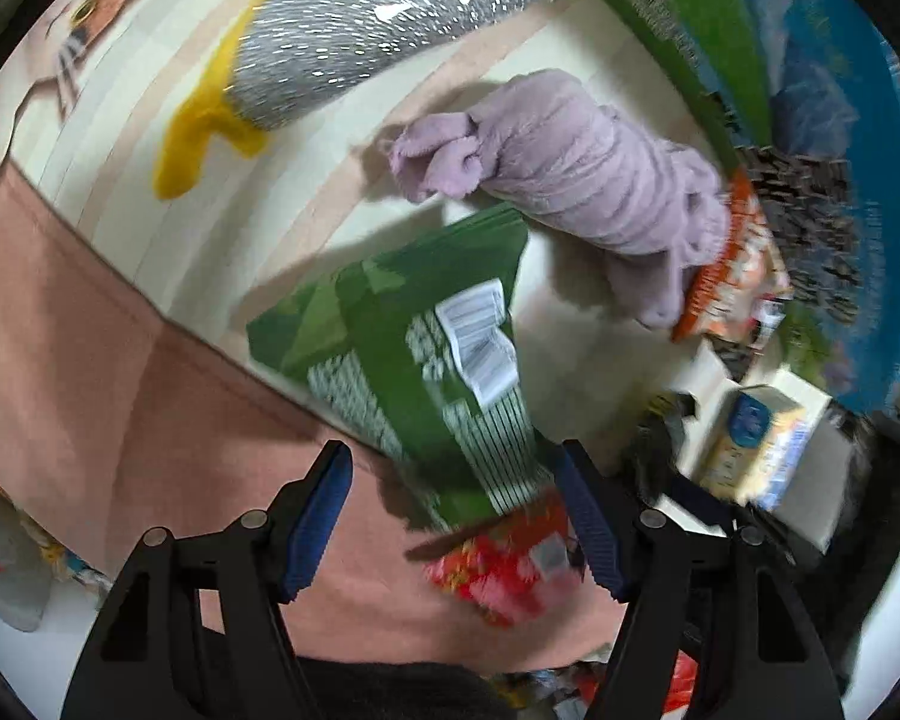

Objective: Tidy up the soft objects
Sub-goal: 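Grasp the green snack bag with the left tool while the right tool grasps the black bag, then carry both bags into the box and open both tools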

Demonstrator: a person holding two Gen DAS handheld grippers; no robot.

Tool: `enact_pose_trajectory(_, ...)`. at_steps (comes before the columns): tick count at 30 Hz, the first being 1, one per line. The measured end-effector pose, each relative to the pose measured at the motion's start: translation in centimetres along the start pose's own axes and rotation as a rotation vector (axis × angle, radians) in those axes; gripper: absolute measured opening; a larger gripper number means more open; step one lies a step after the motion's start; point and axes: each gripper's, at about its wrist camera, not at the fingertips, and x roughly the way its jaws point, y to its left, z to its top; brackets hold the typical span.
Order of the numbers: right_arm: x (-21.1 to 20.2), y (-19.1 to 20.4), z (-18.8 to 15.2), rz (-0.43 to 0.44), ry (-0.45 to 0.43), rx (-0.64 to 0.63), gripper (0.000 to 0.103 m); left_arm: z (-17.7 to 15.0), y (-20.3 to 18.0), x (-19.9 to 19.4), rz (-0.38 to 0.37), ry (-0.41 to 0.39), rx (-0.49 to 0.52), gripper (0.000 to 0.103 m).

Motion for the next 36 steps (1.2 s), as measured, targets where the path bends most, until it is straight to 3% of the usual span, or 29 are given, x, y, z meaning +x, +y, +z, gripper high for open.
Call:
enact_pose_trajectory(2,0.3,-1.2,-0.3,0.067,-0.040,0.080,0.058,0.3,-0.5,0.8,0.057,0.000,0.035,0.044)
enact_pose_trajectory(4,0.6,-1.8,-0.7,0.071,-0.066,0.102,0.059,0.3,-1.1,1.0,0.105,0.008,0.092,0.036)
enact_pose_trajectory(8,0.7,-1.6,-1.0,0.013,-0.090,0.127,0.057,-1.0,-3.6,0.4,0.379,-0.099,0.345,0.035)
enact_pose_trajectory(9,0.9,-0.6,-2.3,-0.001,-0.080,0.140,0.056,-1.4,-4.1,0.5,0.443,-0.121,0.416,0.035)
enact_pose_trajectory(11,1.3,0.4,-3.4,0.020,-0.063,0.152,0.055,-1.6,-4.8,1.0,0.487,-0.115,0.494,0.037)
enact_pose_trajectory(14,1.7,0.2,-4.1,0.056,-0.077,0.173,0.058,-0.9,-4.6,1.6,0.438,-0.084,0.449,0.039)
enact_pose_trajectory(17,1.9,-0.3,-4.9,0.050,-0.131,0.204,0.069,0.2,-3.6,1.6,0.356,-0.086,0.373,0.040)
enact_pose_trajectory(22,3.0,-0.8,-5.1,0.069,-0.123,0.231,0.069,0.5,-2.7,1.6,0.336,-0.135,0.353,0.038)
enact_pose_trajectory(29,3.6,0.8,-7.4,0.037,-0.184,0.233,0.043,-4.6,-3.2,1.8,0.373,-0.208,0.393,0.032)
enact_pose_trajectory(36,-0.3,-0.5,-12.5,0.169,-0.287,0.258,0.042,-9.0,-5.7,-5.3,0.296,-0.307,0.462,0.032)
